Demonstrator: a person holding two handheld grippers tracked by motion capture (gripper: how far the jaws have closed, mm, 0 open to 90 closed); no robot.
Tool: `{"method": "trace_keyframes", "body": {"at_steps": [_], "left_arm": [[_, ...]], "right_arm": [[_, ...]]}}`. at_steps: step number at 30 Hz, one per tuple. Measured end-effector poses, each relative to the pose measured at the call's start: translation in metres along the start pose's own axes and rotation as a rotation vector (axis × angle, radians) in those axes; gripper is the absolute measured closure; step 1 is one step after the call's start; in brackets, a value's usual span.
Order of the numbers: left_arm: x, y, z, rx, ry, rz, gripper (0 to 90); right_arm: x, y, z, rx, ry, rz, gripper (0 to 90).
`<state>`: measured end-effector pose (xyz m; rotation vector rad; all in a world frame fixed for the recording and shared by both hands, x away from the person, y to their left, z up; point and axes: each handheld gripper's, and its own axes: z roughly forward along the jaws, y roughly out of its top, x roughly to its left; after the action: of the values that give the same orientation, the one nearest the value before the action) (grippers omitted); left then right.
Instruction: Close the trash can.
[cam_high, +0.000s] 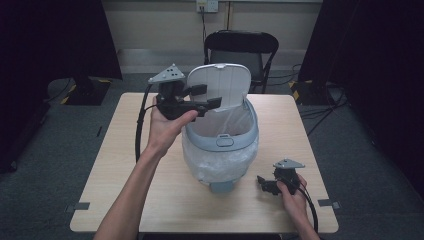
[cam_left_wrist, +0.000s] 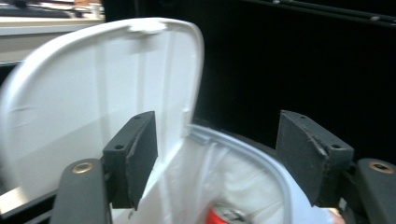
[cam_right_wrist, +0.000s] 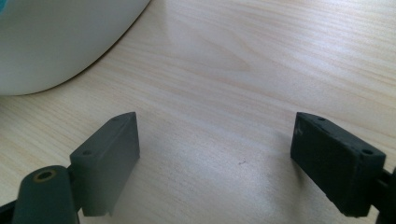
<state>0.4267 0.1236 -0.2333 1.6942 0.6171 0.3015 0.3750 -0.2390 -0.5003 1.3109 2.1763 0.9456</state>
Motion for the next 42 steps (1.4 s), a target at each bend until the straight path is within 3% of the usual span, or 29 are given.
{"method": "trace_keyframes", "body": {"at_steps": [2, 4, 8, 10, 15, 20, 28, 31, 35, 36, 39, 42], "left_arm": [[0.004, 0.0, -0.004, -0.002, 0.003, -0.002, 31.7], [0.014, 0.001, -0.014, -0.033, 0.007, -0.037, 33.2], [0.022, 0.008, -0.024, -0.039, 0.019, -0.038, 35.5], [0.028, 0.019, -0.035, -0.079, 0.037, -0.039, 34.8], [0.035, 0.032, -0.044, -0.107, 0.076, -0.043, 34.4], [0.055, 0.039, -0.038, -0.084, 0.117, -0.078, 33.8], [0.074, 0.039, -0.027, -0.069, 0.165, -0.109, 33.5], [0.079, 0.036, -0.019, -0.051, 0.226, -0.123, 33.5], [0.082, 0.033, -0.007, -0.018, 0.221, -0.129, 32.9], [0.082, 0.032, -0.003, -0.026, 0.2, -0.147, 33.6], [0.082, 0.031, -0.002, -0.017, 0.202, -0.143, 33.8], [0.081, 0.029, -0.004, -0.01, 0.169, -0.141, 35.0]], "right_arm": [[0.0, 0.0, 0.0, 0.0, 0.0, 0.0, 14.8], [0.0, 0.0, 0.0, 0.0, 0.0, 0.0, 14.8], [0.0, 0.0, 0.0, 0.0, 0.0, 0.0, 14.8], [0.0, 0.0, 0.0, 0.0, 0.0, 0.0, 14.8], [0.0, 0.0, 0.0, 0.0, 0.0, 0.0, 14.8], [0.0, 0.0, 0.0, 0.0, 0.0, 0.0, 14.8], [0.0, 0.0, 0.0, 0.0, 0.0, 0.0, 14.8], [0.0, 0.0, 0.0, 0.0, 0.0, 0.0, 14.8], [0.0, 0.0, 0.0, 0.0, 0.0, 0.0, 14.7], [0.0, 0.0, 0.0, 0.0, 0.0, 0.0, 14.8], [0.0, 0.0, 0.0, 0.0, 0.0, 0.001, 14.8], [0.0, 0.0, 0.0, 0.0, 0.0, 0.0, 14.8]]}}
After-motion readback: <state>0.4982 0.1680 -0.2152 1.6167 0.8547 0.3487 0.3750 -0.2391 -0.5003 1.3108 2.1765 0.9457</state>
